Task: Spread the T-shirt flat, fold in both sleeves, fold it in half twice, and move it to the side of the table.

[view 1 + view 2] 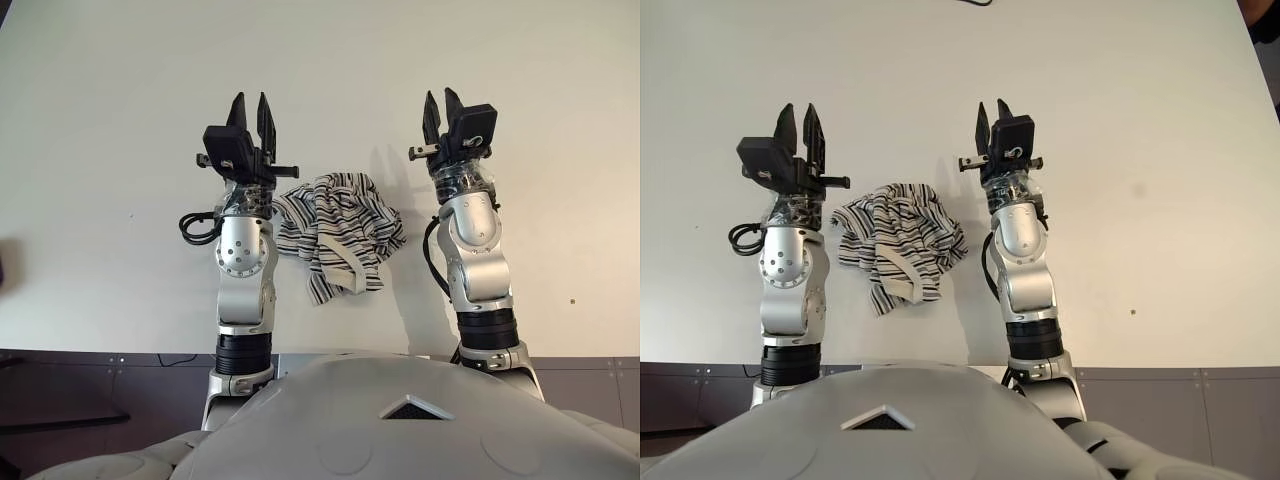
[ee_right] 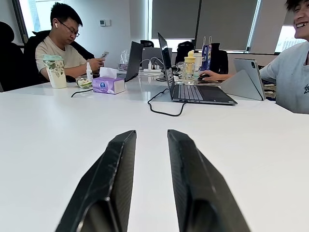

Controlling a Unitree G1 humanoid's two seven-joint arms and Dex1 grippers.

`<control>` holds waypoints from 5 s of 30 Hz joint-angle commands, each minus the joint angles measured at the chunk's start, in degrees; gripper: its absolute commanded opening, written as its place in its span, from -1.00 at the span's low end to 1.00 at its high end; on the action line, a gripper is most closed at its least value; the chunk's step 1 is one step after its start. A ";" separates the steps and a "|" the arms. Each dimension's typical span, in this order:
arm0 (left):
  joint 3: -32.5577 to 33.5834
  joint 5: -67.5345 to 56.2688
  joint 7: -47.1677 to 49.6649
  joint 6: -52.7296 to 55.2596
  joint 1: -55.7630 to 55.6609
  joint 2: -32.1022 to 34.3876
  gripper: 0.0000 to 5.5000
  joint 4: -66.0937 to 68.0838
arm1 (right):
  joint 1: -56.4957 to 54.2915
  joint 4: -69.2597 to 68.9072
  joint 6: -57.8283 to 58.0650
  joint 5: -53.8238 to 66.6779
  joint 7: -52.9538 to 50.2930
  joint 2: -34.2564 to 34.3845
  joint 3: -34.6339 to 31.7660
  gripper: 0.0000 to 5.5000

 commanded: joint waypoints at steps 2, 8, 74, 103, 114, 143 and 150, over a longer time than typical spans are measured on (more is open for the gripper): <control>0.46 0.59 0.38 0.10 -1.65 0.09 -0.54 0.72 | -0.67 -0.84 0.56 0.38 0.47 -0.19 -0.75 -0.57; 0.94 0.91 0.43 -0.82 -3.26 0.57 -0.54 1.99 | -2.09 0.51 -0.11 0.01 1.24 -0.13 -0.31 -0.57; -9.68 9.89 -35.67 7.89 14.59 42.83 -0.54 5.49 | -24.31 33.44 -17.44 -13.68 41.68 -38.46 14.13 -0.57; -3.00 1.06 -39.26 3.34 8.98 42.33 -0.54 2.06 | 4.61 -0.19 -12.90 -2.84 43.58 -37.09 9.78 -0.57; -2.73 2.02 -40.13 3.52 8.42 41.97 -0.54 1.63 | 7.15 -0.18 -16.21 -3.08 45.73 -40.17 8.72 -0.57; 5.47 -4.17 -39.28 1.62 3.47 40.73 -0.54 0.80 | 0.59 6.58 -17.30 -2.99 42.32 -33.87 7.91 -0.95; 4.06 -0.66 -42.93 -7.93 10.85 43.97 -0.54 -1.27 | 1.62 -1.48 -8.20 10.57 47.45 -36.75 0.53 -0.95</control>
